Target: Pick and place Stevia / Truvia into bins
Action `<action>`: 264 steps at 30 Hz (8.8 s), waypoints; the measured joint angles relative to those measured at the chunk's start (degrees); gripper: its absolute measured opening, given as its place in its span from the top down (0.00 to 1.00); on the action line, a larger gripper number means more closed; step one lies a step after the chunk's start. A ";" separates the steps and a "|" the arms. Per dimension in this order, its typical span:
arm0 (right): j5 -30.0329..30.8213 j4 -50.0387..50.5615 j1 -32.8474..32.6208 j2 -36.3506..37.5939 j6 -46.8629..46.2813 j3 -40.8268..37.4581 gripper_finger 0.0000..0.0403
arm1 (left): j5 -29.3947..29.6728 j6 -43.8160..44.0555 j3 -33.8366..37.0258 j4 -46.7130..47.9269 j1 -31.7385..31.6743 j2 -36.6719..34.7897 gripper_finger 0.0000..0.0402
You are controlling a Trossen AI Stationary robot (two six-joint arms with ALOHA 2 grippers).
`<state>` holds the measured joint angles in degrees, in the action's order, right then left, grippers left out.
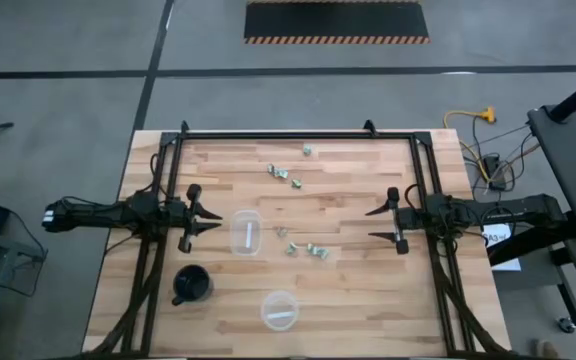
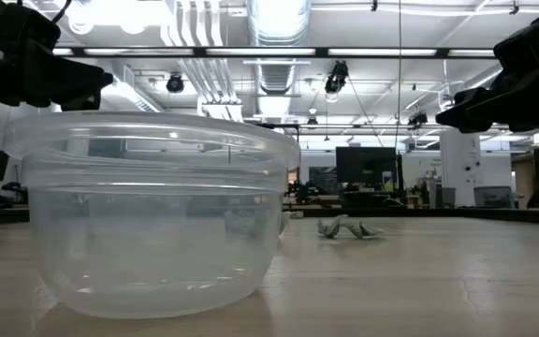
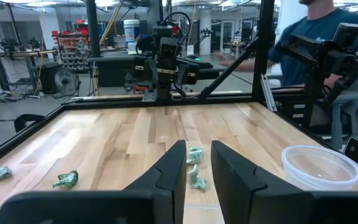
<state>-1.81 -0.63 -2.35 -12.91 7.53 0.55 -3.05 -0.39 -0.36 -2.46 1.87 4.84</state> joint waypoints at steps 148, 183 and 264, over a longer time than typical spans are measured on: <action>-0.02 0.00 0.00 0.00 0.00 0.01 0.35 | 0.02 0.00 0.00 0.00 0.02 0.00 0.86; 0.00 0.00 -0.01 -0.01 0.00 -0.01 0.38 | 0.00 -0.01 0.00 0.00 0.01 0.00 0.86; 0.15 -2.07 -0.02 -0.02 -7.66 0.01 0.37 | 0.00 -0.01 0.00 -0.01 0.01 0.00 0.86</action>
<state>-1.66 -2.69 -2.37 -12.93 -0.13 0.56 -3.05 -0.39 -0.36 -2.47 1.88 4.84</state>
